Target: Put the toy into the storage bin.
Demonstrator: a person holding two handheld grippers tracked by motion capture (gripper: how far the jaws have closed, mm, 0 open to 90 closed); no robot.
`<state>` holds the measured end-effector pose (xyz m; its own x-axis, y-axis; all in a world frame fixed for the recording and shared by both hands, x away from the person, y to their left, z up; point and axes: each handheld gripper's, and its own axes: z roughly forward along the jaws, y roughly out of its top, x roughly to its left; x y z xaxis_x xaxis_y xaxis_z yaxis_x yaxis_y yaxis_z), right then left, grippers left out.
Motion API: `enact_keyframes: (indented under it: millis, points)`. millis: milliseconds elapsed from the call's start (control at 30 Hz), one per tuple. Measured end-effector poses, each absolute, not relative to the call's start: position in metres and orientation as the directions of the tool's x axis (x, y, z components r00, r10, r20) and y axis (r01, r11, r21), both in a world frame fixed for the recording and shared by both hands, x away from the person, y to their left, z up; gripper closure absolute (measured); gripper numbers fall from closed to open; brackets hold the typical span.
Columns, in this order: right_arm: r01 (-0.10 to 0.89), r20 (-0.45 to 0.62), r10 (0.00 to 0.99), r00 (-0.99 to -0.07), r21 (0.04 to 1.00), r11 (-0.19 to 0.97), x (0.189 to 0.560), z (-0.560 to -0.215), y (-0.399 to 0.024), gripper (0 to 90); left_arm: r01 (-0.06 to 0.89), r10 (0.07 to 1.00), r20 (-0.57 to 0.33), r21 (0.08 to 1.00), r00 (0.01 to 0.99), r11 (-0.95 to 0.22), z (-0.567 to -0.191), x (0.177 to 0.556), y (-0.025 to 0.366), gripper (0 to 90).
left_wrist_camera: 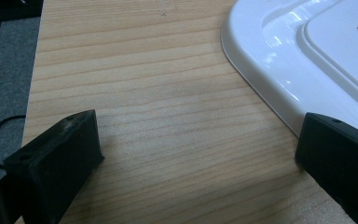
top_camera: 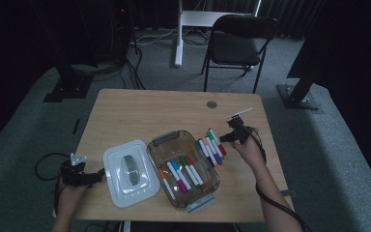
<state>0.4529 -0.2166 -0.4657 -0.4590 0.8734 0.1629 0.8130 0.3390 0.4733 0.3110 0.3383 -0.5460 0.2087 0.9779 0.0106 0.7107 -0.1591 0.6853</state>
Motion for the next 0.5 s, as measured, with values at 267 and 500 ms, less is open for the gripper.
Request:
enact_keyframes:
  millis: [267, 500]
  points:
    - [0.839, 0.157, 0.882, -0.443, 0.418, 0.348, 0.474, -0.490, -0.211, 66.3, 0.711, 0.978, 0.011, 0.685, 0.209, -0.159, -0.546, 0.311, 0.338, 0.5]
    - [0.849, 0.165, 0.877, -0.451, 0.381, 0.365, 0.486, -0.505, -0.204, 66.9, 0.711, 0.978, 0.011, 0.685, 0.209, -0.159, -0.546, 0.311, 0.338, 0.5]
